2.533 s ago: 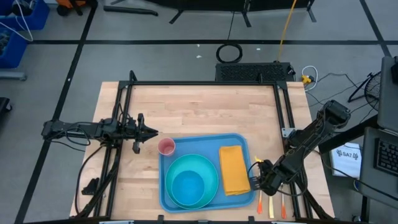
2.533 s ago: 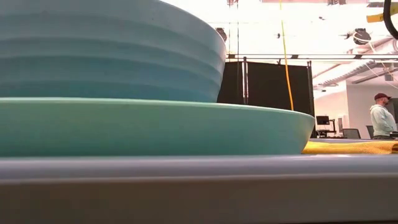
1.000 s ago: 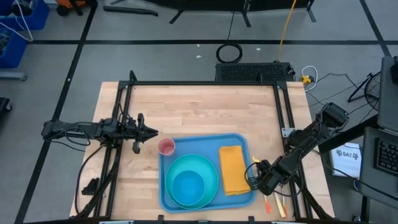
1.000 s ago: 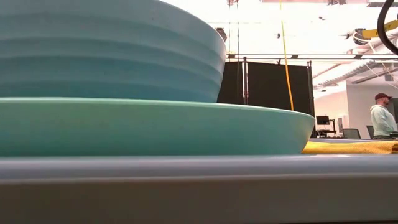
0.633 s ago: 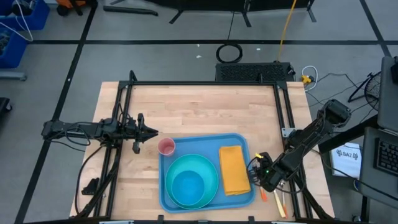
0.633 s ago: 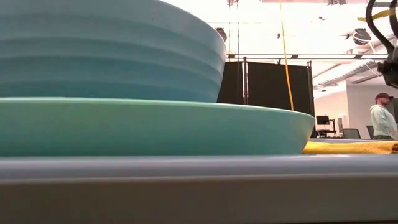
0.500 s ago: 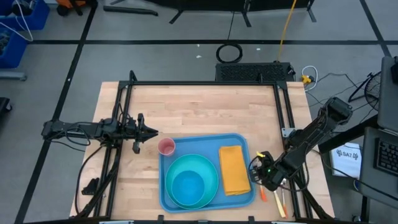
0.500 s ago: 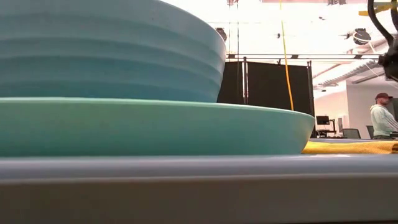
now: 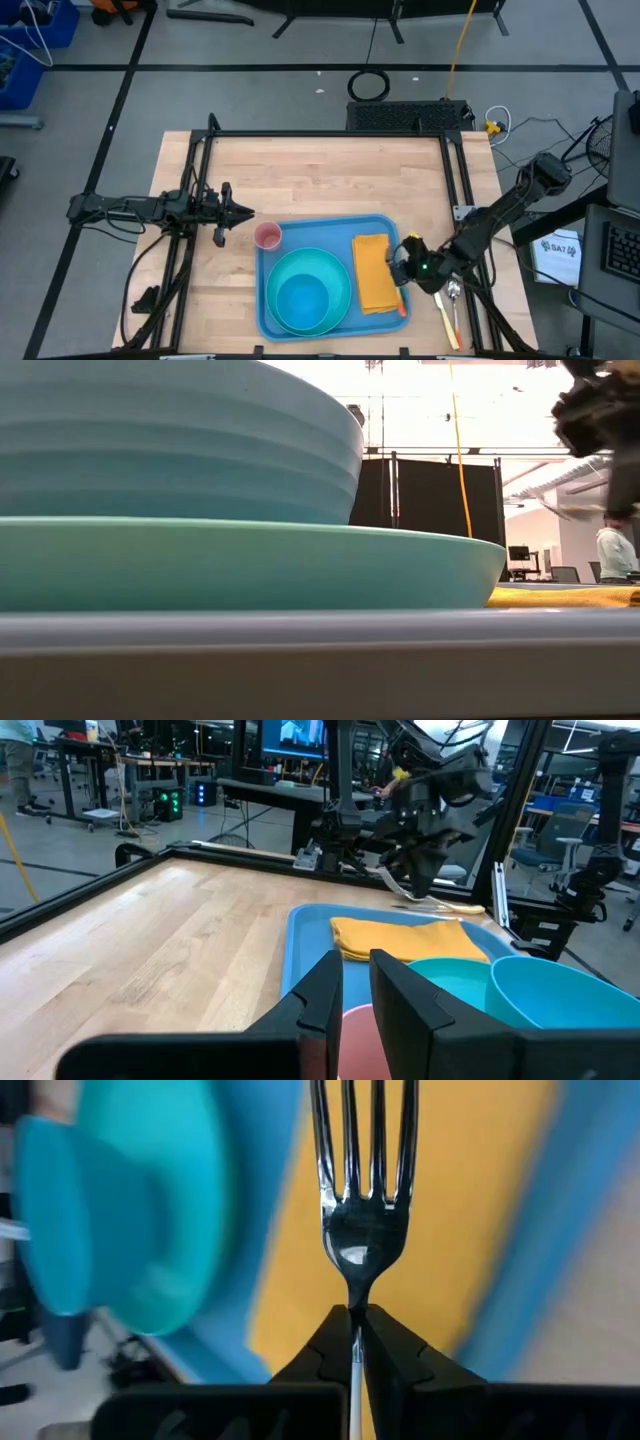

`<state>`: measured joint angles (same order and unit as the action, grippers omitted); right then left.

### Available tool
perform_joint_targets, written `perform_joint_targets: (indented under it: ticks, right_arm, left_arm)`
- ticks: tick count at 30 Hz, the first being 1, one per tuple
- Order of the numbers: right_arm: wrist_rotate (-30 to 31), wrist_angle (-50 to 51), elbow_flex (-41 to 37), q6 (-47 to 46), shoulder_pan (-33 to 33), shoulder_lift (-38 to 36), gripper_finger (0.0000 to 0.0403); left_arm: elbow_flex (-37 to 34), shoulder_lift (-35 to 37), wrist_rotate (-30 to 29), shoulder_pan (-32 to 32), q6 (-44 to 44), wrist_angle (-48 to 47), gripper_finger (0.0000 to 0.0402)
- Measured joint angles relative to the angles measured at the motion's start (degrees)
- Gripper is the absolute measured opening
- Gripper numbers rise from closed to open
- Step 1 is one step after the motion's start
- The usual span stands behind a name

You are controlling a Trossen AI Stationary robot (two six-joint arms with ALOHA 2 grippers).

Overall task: Set up tray
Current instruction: Put the orange fork on top of the yellow napkin to the right of the green plate

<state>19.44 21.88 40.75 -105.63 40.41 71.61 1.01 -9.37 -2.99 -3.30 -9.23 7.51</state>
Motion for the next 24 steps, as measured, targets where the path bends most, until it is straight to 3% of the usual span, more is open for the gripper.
perform_joint_targets:
  ticks: [9, 24]
  right_arm:
    - [-3.05, -8.71, 0.07, 13.73, -9.72, 0.57, 0.0]
    - [-7.67, -22.58, 0.11, 17.69, -14.91, 11.29, 0.0]
  left_arm:
    - [0.01, 0.0, -0.02, 0.0, 0.0, 0.0, 0.0058]
    - [0.01, 0.0, -0.02, 0.0, 0.0, 0.0, 0.0058]
